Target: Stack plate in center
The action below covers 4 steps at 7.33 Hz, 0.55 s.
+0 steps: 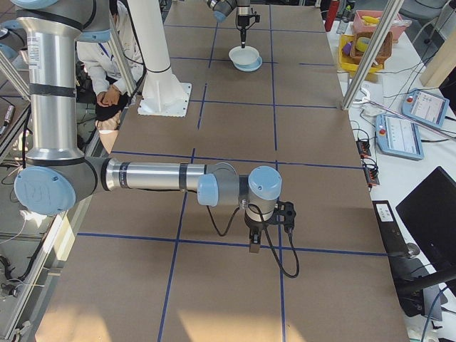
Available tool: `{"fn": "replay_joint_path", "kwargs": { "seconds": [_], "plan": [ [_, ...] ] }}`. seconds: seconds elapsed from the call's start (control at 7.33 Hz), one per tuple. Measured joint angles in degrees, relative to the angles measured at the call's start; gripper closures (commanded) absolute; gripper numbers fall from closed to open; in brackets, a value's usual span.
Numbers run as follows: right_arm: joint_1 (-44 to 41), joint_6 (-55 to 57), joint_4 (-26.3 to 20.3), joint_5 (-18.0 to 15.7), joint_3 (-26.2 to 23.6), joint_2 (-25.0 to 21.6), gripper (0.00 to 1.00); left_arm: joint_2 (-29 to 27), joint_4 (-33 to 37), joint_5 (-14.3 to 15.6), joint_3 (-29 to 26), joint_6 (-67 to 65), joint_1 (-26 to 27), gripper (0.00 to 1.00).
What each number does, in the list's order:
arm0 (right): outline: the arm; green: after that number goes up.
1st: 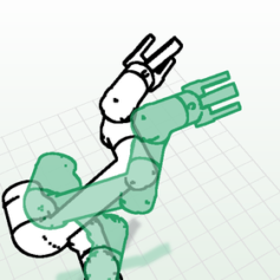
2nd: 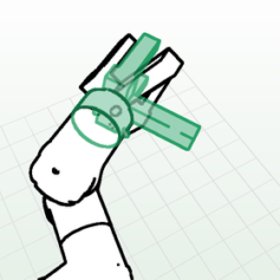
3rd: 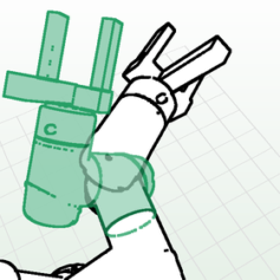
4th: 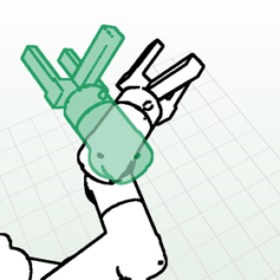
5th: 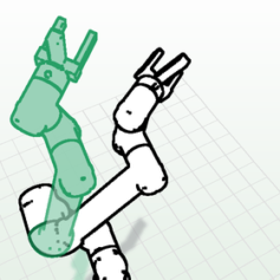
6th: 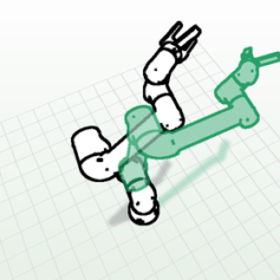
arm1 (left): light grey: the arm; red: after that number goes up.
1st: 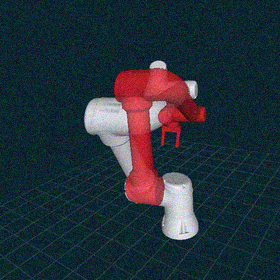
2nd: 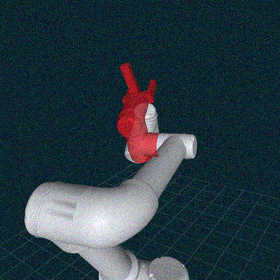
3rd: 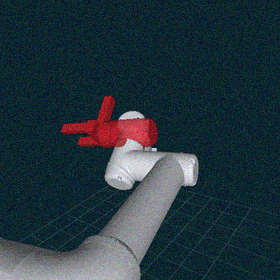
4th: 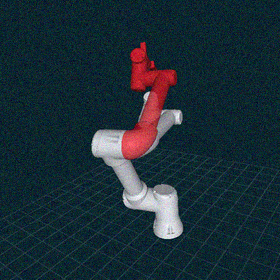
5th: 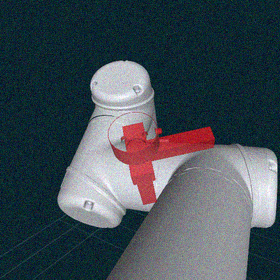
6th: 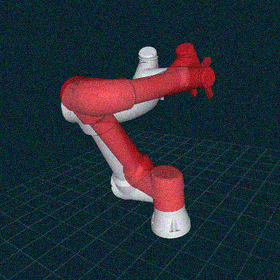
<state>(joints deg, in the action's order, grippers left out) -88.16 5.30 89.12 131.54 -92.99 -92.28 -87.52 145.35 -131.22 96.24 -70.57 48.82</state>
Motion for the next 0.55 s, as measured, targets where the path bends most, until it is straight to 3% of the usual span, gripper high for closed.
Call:
{"fn": "replay_joint_path", "kwargs": {
  "seconds": [0.41,0.55],
  "plan": [
    [0.0,0.02,0.0,0.0,0.0,0.0,0.0,-0.41,-0.07,-1.49,-2.3,-0.11,1.36,1.0],
    [0.0,0.05,0.0,0.0,0.0,0.0,0.0,-0.57,-0.07,-1.55,-2.52,-0.25,1.59,0.96]
  ]
}}
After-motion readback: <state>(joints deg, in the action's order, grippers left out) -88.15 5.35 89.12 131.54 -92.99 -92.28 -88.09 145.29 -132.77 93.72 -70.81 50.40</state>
